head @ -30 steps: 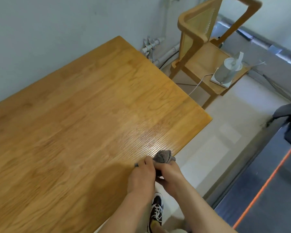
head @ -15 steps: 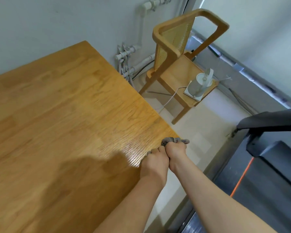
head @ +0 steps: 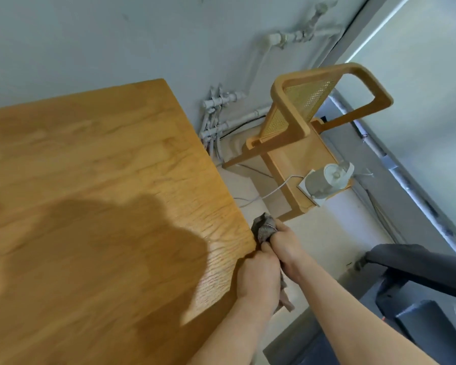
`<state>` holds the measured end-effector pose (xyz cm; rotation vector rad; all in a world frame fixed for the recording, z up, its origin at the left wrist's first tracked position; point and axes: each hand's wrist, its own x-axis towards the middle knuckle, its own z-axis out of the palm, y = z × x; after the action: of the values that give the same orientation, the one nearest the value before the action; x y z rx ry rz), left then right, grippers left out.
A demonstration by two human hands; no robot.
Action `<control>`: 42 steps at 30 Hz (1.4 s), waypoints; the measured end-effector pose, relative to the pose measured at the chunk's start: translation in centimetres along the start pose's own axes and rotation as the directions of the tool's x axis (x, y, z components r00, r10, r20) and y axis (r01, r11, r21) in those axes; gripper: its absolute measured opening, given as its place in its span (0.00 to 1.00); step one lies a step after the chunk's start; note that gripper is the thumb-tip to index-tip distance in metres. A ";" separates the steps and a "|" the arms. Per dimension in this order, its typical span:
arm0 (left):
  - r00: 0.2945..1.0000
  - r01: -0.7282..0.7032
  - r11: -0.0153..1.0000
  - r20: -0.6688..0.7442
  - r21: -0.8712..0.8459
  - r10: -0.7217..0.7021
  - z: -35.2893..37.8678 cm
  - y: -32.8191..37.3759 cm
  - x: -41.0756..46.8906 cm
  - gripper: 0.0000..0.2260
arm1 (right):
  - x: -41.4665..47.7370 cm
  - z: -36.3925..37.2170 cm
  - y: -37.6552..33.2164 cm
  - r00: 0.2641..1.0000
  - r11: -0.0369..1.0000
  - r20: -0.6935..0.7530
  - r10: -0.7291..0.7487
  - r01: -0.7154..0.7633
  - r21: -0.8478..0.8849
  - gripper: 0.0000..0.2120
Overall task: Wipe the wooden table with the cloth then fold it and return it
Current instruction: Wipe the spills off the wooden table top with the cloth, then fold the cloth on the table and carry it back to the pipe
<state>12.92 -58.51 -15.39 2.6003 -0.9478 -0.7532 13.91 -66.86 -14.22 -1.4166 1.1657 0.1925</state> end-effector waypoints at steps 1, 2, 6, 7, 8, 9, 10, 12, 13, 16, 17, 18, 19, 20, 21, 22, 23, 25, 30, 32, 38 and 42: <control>0.998 0.035 0.999 -0.047 -0.025 -0.036 -0.6 -0.5 0.7 0.14 | 0.7 0.5 -0.8 0.999 0.999 0.026 -0.026 0.025 0.032 0.24; 0.992 0.069 0.997 -0.101 -0.041 -0.073 -1.2 -1.2 1.4 0.15 | 1.4 1.1 -1.8 0.997 0.997 0.057 -0.049 0.046 0.064 0.29; 0.921 0.250 0.927 -0.227 -0.280 -0.317 -4.3 -4.5 3.9 0.15 | 2.2 3.8 -6.0 0.956 0.988 0.260 -0.134 0.148 -0.036 0.28; 0.900 0.288 0.897 -0.227 -0.334 -0.373 -5.2 -5.1 4.1 0.13 | 2.1 4.3 -6.8 0.943 0.974 0.296 -0.150 0.192 -0.119 0.22; 0.879 0.324 0.873 -0.226 -0.365 -0.420 -6.0 -5.7 4.2 0.12 | 2.1 4.3 -7.5 0.932 0.944 0.314 -0.179 0.253 -0.212 0.16; 0.857 0.350 0.853 -0.236 -0.387 -0.458 -7.0 -6.1 4.0 0.13 | 1.9 4.0 -7.9 0.918 0.897 0.329 -0.222 0.325 -0.299 0.11; 0.839 0.380 0.821 -0.216 -0.427 -0.500 -7.8 -6.3 3.7 0.13 | 1.7 3.5 -8.6 0.902 0.841 0.345 -0.260 0.387 -0.377 0.08; 0.825 0.396 0.712 -0.116 -0.580 -0.554 -9.9 -6.2 2.7 0.10 | 1.3 2.1 -10.2 0.856 0.765 0.400 -0.329 0.490 -0.418 0.08; 0.827 0.388 0.646 -0.062 -0.657 -0.559 -11.0 -6.1 2.1 0.08 | 1.0 1.4 -11.2 0.819 0.732 0.437 -0.370 0.547 -0.405 0.08; 0.841 0.325 0.549 -0.030 -0.770 -0.540 -14.8 -5.8 -0.2 0.01 | 0.0 0.0 -14.9 0.712 0.615 0.565 -0.416 0.678 -0.402 0.08; 0.841 0.300 0.523 -0.038 -0.798 -0.540 -16.2 -5.5 -1.2 0.04 | -0.6 -0.3 -16.2 0.680 0.642 0.642 -0.353 0.676 -0.363 0.11; 0.845 0.268 0.496 -0.046 -0.826 -0.532 -17.4 -5.4 -1.9 0.05 | -1.3 -0.4 -17.4 0.639 0.701 0.721 -0.270 0.643 -0.307 0.14; 0.851 0.235 0.482 -0.061 -0.844 -0.522 -18.5 -5.3 -2.6 0.06 | -1.7 -0.4 -18.4 0.596 0.741 0.778 -0.199 0.611 -0.279 0.18; 0.858 0.202 0.468 -0.076 -0.860 -0.509 -19.6 -5.2 -3.5 0.06 | -2.1 -0.2 -19.3 0.554 0.743 0.816 -0.164 0.614 -0.268 0.22; 0.872 0.166 0.445 -0.080 -0.880 -0.484 -20.5 -5.2 -4.4 0.06 | -2.4 0.1 -20.0 0.528 0.724 0.834 -0.160 0.637 -0.265 0.24; 0.890 0.129 0.407 -0.076 -0.904 -0.451 -21.3 -5.3 -5.2 0.07 | -2.9 0.4 -20.7 0.500 0.732 0.850 -0.164 0.639 -0.236 0.24; 0.906 0.093 0.355 -0.069 -0.930 -0.418 -21.9 -5.5 -6.1 0.10 | -3.3 0.8 -21.2 0.468 0.763 0.868 -0.166 0.619 -0.188 0.22; 0.918 0.030 0.226 -0.063 -0.974 -0.392 -22.9 -6.2 -7.5 0.19 | -4.1 1.6 -22.1 0.412 0.860 0.899 -0.147 0.502 -0.089 0.20; 0.877 -0.086 0.016 -0.083 -0.996 -0.474 -24.6 -8.6 -10.9 0.20 | -6.6 3.7 -23.8 0.369 0.912 0.925 -0.089 0.404 -0.074 0.12; 0.826 -0.052 0.132 -0.117 -0.990 -0.551 -25.1 -9.8 -11.9 0.12 | -6.8 4.7 -24.3 0.424 0.877 0.899 -0.111 0.468 -0.112 0.10; 0.702 0.140 0.499 -0.269 -0.855 -0.659 -26.1 -13.3 -12.4 0.09 | -7.6 7.9 -25.5 0.502 0.663 0.788 -0.356 0.730 -0.165 0.04; 0.562 0.173 0.723 -0.535 -0.669 -0.630 -27.9 -15.8 -12.2 0.16 | -8.3 8.7 -27.5 0.412 0.477 0.662 -0.626 0.874 -0.093 0.09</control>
<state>28.71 -36.59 5.72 2.2259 0.1750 0.0426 34.05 -61.93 7.54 -1.9936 -0.1517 0.1718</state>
